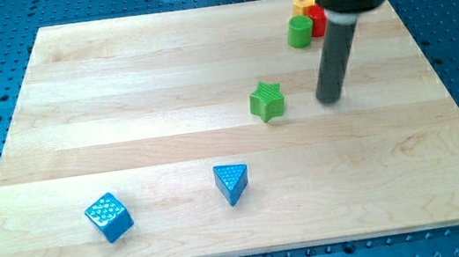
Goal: Push the green blocks into the red and yellow blocks
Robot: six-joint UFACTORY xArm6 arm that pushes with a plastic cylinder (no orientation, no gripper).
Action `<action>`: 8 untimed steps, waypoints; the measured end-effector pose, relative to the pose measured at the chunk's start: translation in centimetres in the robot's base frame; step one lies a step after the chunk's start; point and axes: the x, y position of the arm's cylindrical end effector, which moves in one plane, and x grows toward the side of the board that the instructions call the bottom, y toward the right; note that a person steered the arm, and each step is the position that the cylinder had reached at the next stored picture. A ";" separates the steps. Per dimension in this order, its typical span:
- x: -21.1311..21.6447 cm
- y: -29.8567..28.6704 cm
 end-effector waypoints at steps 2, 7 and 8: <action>-5.0 -5.6; -10.0 -1.7; -5.3 -3.2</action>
